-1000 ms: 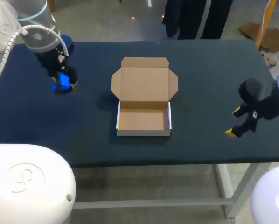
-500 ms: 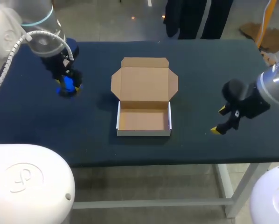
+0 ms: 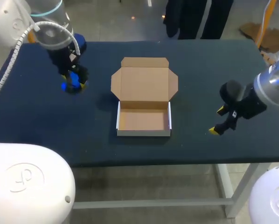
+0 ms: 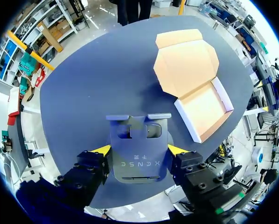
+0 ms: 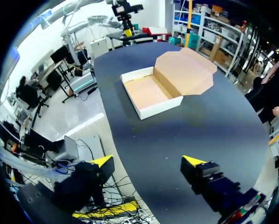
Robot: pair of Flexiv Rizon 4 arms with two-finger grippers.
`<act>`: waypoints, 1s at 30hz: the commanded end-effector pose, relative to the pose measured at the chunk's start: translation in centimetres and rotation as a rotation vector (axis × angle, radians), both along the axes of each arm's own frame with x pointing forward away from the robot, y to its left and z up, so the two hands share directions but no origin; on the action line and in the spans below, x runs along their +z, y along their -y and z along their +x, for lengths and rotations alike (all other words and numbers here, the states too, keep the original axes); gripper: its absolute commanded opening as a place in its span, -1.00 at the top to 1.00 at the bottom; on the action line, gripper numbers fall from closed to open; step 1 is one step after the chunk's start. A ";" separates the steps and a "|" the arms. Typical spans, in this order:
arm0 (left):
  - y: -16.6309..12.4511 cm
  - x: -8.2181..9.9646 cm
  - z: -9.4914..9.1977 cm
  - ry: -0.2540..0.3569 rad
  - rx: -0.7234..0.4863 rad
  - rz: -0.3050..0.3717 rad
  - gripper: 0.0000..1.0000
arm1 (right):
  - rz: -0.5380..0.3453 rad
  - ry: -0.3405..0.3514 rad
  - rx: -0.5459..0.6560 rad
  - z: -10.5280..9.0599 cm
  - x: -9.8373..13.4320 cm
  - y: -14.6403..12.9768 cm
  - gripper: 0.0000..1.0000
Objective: Assemble the packaging by folding the flat box into shape, placing the metal phone stand inside, and closing the box properly
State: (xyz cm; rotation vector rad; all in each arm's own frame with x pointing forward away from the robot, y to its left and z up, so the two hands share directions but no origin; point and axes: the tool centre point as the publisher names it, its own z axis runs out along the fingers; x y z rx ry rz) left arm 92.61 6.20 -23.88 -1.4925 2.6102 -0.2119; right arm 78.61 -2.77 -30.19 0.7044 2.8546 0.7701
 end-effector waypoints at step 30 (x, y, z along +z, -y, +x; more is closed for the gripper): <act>10.9 0.1 -8.2 -0.035 -0.113 0.027 1.00 | 0.002 0.009 -0.002 -0.7 0.1 -0.1 -1.00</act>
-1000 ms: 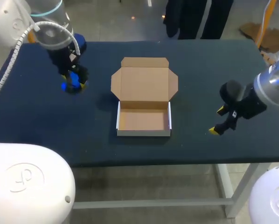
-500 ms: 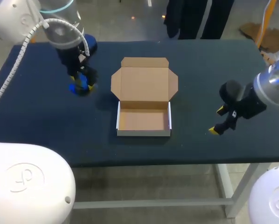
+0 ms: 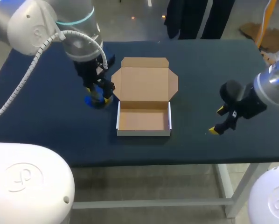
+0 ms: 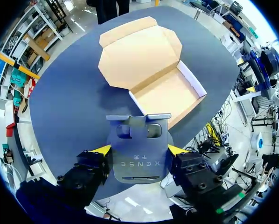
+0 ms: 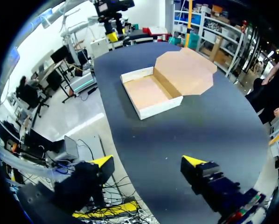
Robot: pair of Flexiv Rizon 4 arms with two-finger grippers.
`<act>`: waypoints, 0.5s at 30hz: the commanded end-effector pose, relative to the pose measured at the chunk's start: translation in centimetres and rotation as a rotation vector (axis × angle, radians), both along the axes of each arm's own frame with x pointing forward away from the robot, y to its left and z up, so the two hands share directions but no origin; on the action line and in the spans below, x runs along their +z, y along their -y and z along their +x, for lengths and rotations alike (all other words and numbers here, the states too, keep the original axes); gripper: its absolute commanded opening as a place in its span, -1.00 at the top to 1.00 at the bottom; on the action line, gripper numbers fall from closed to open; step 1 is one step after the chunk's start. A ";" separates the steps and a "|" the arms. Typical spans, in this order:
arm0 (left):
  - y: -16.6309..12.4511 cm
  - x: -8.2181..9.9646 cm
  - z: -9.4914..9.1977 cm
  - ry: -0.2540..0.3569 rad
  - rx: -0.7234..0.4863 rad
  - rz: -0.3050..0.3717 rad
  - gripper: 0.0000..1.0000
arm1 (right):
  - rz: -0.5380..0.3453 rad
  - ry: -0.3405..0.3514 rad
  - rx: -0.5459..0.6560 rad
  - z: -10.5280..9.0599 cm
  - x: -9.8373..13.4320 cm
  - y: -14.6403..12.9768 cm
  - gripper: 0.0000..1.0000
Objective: Assemble the packaging by folding the flat box into shape, placing the metal phone stand inside, and closing the box properly
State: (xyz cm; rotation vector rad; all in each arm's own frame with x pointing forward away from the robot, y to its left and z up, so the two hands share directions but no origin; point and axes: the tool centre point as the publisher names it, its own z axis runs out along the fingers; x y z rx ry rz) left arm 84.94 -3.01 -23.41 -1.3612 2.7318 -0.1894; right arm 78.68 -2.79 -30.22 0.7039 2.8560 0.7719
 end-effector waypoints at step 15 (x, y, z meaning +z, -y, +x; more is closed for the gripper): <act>7.6 -1.9 -1.4 -0.002 -0.018 0.017 1.00 | 0.000 0.011 -0.003 -0.8 0.2 -0.1 -1.00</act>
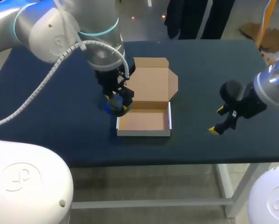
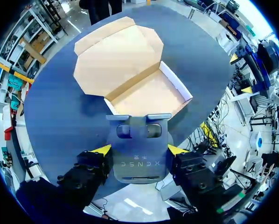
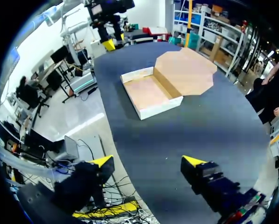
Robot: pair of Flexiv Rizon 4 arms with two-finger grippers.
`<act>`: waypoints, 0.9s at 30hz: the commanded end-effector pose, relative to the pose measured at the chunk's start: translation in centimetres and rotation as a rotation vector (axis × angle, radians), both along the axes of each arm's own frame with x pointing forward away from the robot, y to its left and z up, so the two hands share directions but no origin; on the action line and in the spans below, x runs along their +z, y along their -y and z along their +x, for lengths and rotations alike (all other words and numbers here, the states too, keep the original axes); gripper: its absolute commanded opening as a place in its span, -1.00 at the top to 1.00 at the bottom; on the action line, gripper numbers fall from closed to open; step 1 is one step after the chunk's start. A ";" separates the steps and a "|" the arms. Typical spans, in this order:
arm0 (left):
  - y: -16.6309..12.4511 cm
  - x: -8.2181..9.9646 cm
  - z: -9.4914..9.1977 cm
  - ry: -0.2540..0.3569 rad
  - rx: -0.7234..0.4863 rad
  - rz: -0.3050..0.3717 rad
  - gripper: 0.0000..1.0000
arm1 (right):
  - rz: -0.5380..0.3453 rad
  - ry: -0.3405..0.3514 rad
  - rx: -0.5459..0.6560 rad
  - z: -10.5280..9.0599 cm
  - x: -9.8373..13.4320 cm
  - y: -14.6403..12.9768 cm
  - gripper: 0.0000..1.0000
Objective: Assemble the packaging by folding the flat box into shape, placing the metal phone stand inside, and closing the box properly
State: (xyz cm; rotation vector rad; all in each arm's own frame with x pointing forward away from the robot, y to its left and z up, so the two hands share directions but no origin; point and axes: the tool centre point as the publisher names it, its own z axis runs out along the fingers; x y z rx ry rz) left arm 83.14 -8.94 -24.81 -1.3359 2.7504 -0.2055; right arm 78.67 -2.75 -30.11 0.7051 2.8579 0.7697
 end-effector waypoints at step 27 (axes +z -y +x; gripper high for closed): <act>8.1 -5.6 2.3 -0.001 -0.102 -0.064 1.00 | 0.002 0.013 -0.003 -0.8 0.1 0.0 -1.00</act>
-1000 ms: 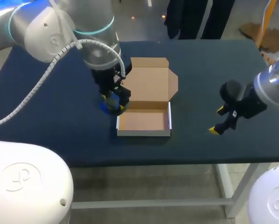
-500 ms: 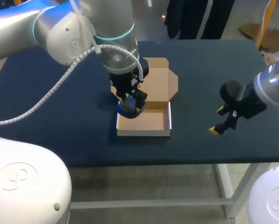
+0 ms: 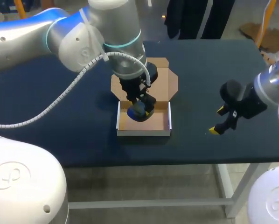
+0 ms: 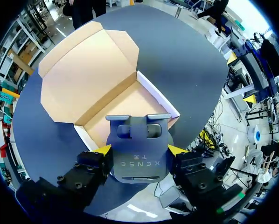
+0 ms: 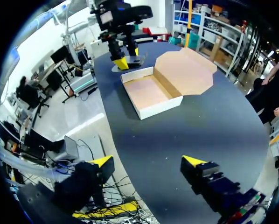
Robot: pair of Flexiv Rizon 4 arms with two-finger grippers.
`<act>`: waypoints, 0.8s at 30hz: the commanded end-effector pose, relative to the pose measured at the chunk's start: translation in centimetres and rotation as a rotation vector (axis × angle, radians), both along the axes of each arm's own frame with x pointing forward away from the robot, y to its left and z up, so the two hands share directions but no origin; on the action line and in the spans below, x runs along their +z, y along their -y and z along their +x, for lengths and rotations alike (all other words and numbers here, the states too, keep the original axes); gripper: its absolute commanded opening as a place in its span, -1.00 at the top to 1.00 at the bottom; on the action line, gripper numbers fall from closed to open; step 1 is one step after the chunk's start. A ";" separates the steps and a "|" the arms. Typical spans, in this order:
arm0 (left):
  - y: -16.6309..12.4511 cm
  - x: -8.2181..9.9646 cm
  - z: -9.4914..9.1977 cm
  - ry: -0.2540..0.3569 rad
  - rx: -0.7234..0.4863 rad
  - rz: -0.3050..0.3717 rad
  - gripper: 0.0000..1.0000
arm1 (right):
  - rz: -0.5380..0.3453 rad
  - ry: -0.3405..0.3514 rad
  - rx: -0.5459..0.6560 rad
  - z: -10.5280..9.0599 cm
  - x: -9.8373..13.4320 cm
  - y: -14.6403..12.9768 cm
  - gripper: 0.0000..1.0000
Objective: Assemble the packaging by folding the flat box into shape, placing the metal phone stand inside, and closing the box properly
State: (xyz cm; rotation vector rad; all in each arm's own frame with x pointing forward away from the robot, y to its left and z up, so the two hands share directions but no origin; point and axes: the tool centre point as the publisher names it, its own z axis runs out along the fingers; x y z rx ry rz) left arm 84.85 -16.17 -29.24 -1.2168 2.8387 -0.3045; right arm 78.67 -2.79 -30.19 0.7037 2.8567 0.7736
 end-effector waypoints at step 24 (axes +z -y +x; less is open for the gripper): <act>2.3 -6.9 5.0 0.011 -0.031 0.015 1.00 | -0.001 0.011 -0.004 -0.8 0.1 -0.1 -1.00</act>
